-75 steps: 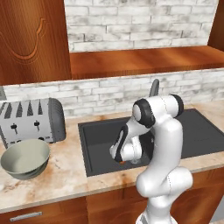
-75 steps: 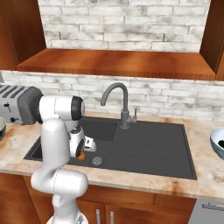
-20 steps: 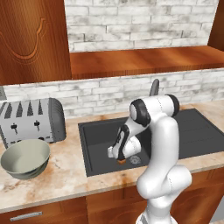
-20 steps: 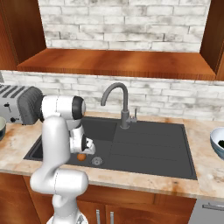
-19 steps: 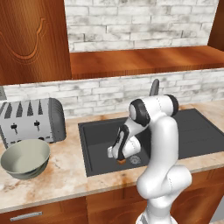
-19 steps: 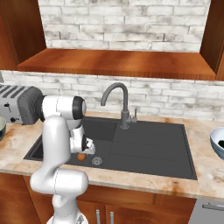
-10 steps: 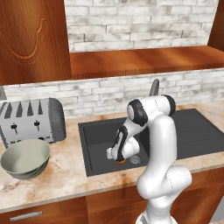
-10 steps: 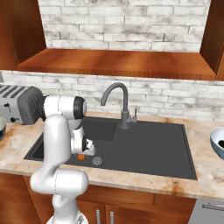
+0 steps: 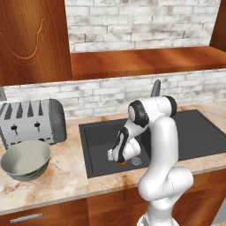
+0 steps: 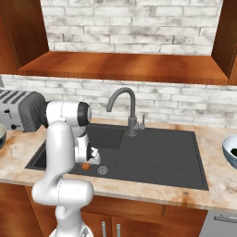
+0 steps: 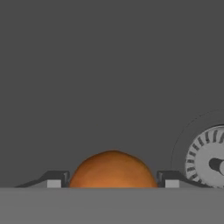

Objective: Pick the cucumbers from the cabinet and place them in one bowl. Pick the tangerine from the sink and place it in the other bowl.

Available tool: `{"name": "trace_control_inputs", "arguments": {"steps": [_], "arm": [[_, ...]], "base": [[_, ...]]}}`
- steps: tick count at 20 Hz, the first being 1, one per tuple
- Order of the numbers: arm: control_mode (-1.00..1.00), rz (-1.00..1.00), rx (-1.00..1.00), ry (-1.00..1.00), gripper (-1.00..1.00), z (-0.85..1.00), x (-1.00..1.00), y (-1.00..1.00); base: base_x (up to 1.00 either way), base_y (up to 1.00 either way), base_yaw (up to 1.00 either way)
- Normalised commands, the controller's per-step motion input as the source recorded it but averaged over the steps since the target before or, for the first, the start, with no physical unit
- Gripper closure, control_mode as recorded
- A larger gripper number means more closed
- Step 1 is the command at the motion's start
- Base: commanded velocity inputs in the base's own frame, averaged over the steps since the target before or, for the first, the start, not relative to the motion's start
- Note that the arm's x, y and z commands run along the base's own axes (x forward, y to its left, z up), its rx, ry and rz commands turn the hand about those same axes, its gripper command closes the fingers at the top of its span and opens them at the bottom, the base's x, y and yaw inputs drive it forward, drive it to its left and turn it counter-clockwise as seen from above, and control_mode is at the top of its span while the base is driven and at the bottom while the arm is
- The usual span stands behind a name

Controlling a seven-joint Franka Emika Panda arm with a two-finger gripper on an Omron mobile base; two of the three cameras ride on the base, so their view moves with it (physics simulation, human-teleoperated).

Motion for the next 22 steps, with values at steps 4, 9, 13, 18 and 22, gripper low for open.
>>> {"name": "trace_control_inputs", "arguments": {"steps": [4, 9, 13, 18, 22], "arm": [[-1.00, 0.00, 0.00, 0.00, 1.00, 0.00, 0.00, 0.00], [-1.00, 0.00, 0.00, 0.00, 1.00, 0.42, 0.00, 0.00], [-1.00, 0.00, 0.00, -0.01, 1.00, 0.67, -0.15, 0.00], [-1.00, 0.00, 0.00, 0.00, 1.00, 0.67, -0.15, 0.00], [-1.00, 0.00, 0.00, 0.00, 1.00, 0.94, -0.03, 0.00]], "base": [[0.00, 0.00, 0.00], [0.00, 0.00, 0.00], [0.00, 0.00, 0.00], [0.00, 0.00, 0.00], [0.00, 0.00, 0.00]]}}
